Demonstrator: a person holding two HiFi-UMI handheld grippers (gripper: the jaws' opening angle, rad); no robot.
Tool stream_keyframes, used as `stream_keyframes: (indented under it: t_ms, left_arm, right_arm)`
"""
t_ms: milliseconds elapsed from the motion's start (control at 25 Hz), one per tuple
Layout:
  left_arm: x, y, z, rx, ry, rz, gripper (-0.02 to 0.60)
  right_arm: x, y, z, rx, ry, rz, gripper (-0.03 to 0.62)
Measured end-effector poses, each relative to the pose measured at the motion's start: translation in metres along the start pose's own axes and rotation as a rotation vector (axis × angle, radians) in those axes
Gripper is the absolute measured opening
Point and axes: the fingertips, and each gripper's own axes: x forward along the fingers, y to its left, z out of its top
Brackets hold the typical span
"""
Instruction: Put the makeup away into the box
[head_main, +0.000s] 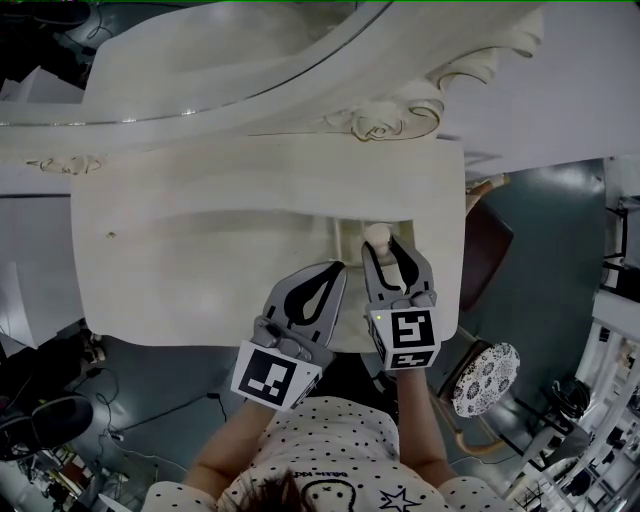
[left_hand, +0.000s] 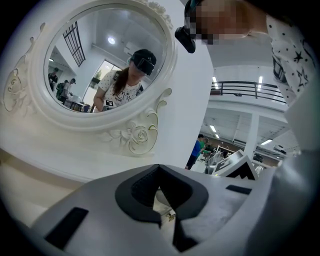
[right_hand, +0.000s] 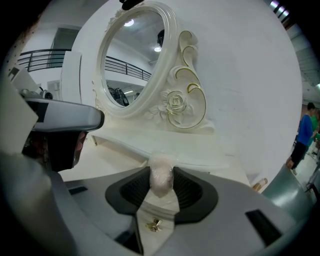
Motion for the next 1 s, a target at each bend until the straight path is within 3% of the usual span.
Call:
stream_keyframes:
  t_ms: [1000]
  left_arm:
    - [0.000, 0.007, 0.006, -0.019, -0.013, -0.005, -0.005]
  right_arm:
    - [0.014, 0.005, -0.008, -0.087, 0.099, 0.021, 0.149]
